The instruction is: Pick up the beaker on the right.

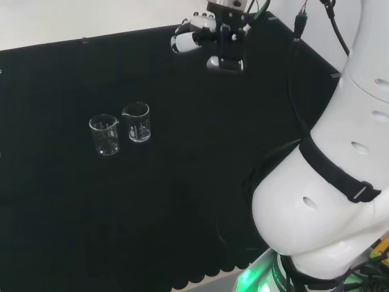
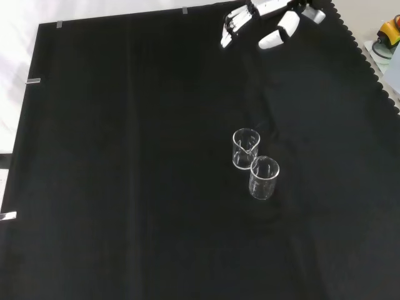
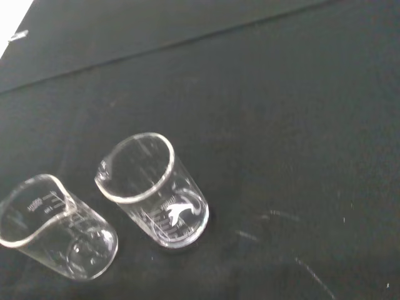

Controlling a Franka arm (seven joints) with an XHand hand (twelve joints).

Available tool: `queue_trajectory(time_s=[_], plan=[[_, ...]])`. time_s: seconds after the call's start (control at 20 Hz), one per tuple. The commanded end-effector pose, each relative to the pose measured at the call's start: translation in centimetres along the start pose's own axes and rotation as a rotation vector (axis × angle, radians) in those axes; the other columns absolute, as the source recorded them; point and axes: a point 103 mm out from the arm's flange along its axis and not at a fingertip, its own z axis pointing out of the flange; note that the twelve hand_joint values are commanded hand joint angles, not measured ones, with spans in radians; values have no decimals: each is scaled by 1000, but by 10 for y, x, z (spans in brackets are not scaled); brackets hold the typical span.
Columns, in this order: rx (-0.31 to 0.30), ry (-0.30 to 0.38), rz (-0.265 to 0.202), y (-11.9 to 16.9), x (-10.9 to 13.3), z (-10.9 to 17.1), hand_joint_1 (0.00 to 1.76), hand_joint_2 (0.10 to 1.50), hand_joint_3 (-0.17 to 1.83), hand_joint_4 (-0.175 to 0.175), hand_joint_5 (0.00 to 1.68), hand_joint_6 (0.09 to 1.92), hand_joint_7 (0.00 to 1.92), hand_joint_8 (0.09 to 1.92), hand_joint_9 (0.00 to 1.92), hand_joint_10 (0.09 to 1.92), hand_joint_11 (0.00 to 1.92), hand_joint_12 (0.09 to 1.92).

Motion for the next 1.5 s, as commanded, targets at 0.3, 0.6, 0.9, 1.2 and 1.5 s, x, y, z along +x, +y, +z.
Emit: queue_trajectory(time_s=[0.3, 0.6, 0.9, 1.2, 1.5], plan=[[38, 123, -21, 19, -23, 31, 303, 944, 857, -30, 367, 87, 239, 362, 236, 519, 0, 941], [52, 157, -44, 24, -22, 50, 308, 944, 857, -30, 377, 87, 244, 371, 241, 524, 0, 941], [71, 180, -85, 24, -15, 71, 323, 939, 856, -31, 390, 87, 248, 382, 246, 530, 0, 944], [98, 201, -111, 28, -16, 85, 363, 913, 859, -32, 387, 87, 250, 399, 263, 538, 0, 962], [126, 206, -127, 33, -19, 96, 543, 703, 935, -31, 362, 87, 241, 449, 315, 550, 0, 1095]])
